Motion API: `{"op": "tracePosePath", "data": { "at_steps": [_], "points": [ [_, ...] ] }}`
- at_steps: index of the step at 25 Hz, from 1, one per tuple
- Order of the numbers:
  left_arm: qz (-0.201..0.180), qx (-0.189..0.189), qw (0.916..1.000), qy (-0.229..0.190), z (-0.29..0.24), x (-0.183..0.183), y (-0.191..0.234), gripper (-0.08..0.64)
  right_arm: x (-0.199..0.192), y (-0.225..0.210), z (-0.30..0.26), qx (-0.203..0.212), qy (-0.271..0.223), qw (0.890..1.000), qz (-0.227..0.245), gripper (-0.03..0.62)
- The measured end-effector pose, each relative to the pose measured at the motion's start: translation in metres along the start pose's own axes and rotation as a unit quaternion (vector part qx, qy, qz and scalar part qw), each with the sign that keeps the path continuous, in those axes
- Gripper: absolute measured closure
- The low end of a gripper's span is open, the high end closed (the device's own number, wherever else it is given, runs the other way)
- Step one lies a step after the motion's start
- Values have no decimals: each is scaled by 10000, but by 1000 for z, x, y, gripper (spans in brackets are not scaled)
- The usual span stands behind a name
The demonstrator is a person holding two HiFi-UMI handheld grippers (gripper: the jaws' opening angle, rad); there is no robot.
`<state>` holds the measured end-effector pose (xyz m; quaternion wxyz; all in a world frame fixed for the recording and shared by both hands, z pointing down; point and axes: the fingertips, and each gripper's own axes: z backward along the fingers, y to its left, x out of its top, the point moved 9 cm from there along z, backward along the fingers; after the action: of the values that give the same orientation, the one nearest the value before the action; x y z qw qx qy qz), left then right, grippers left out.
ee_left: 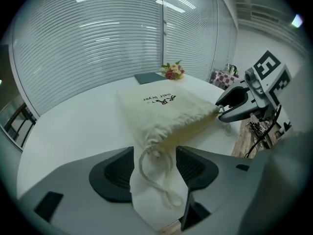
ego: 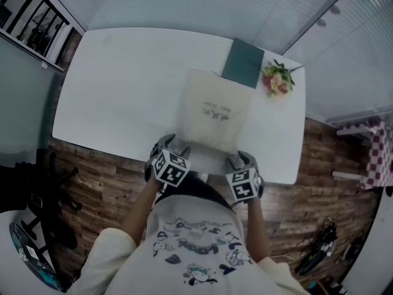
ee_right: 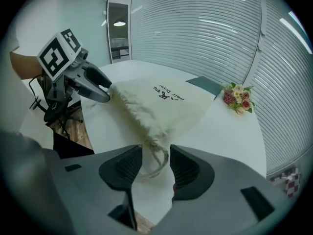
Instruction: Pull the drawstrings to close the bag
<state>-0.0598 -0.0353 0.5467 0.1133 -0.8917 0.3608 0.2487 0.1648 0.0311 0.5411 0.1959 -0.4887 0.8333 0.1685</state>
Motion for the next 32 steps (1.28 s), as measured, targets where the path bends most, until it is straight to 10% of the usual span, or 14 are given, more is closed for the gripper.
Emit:
{"op": "tracePosePath", "data": {
  "at_steps": [15, 19, 32],
  "points": [
    [-24, -119, 9994, 334, -15, -1, -2, 279, -6, -4, -9, 10, 121, 9997, -193, 420],
    [-6, -7, 9995, 320, -10, -4, 2, 442, -6, -4, -10, -116, 147, 9997, 124, 488],
    [-36, -189, 9992, 353, -4, -3, 8, 490, -6, -3, 4, -418, 383, 9964, 624, 563]
  ]
}}
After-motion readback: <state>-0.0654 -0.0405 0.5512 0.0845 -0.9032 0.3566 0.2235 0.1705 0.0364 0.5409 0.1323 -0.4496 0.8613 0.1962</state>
